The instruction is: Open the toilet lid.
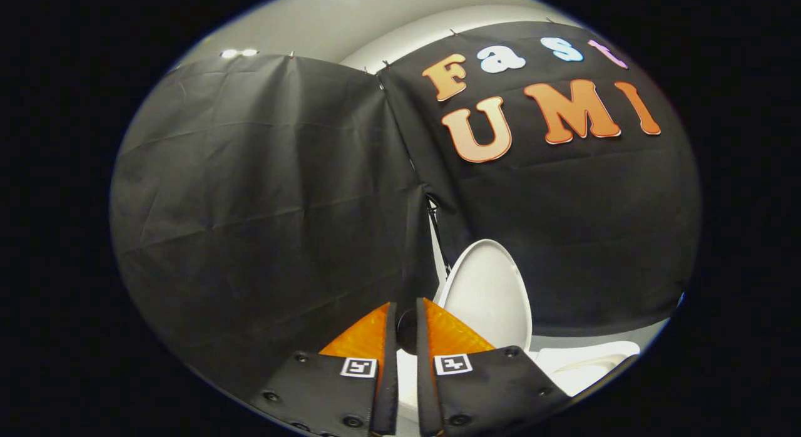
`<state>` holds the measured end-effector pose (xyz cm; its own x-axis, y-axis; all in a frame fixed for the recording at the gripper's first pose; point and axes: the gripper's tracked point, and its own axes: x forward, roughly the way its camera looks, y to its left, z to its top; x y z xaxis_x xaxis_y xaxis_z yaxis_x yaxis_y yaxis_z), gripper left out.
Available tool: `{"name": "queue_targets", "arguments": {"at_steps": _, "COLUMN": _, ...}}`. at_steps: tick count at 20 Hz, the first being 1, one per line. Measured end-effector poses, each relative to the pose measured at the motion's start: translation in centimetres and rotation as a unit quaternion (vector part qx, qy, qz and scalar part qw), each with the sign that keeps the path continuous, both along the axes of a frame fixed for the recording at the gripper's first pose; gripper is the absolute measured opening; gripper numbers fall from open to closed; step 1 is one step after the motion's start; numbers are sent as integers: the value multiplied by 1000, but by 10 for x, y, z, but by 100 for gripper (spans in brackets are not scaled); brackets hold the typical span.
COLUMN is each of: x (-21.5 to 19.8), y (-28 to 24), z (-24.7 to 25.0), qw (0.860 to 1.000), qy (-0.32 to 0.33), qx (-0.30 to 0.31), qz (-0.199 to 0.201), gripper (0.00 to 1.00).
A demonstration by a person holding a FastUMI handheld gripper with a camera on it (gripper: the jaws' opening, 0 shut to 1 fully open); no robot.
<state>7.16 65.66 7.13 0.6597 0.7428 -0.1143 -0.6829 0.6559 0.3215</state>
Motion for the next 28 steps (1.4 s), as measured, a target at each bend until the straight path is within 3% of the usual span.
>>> {"name": "queue_targets", "arguments": {"at_steps": 5, "x": 3, "y": -25, "z": 21, "qw": 1000, "qy": -20, "qx": 5, "qz": -7, "gripper": 34}}
{"name": "queue_targets", "arguments": {"at_steps": 7, "x": 9, "y": -48, "z": 35, "qw": 999, "qy": -33, "qx": 7, "qz": -16, "gripper": 57}}
{"name": "queue_targets", "arguments": {"at_steps": 10, "x": 24, "y": -105, "z": 56, "qw": 996, "qy": -72, "qx": -11, "qz": -43, "gripper": 81}}
{"name": "queue_targets", "arguments": {"at_steps": 14, "x": 33, "y": -204, "z": 66, "qw": 990, "qy": -106, "qx": -35, "qz": -89, "gripper": 81}}
{"name": "queue_targets", "arguments": {"at_steps": 18, "x": 34, "y": -320, "z": 68, "qw": 975, "qy": -138, "qx": -62, "qz": -161, "gripper": 81}}
{"name": "queue_targets", "arguments": {"at_steps": 28, "x": 10, "y": -544, "z": 12, "qw": 943, "qy": -123, "qx": -82, "qz": -297, "gripper": 80}}
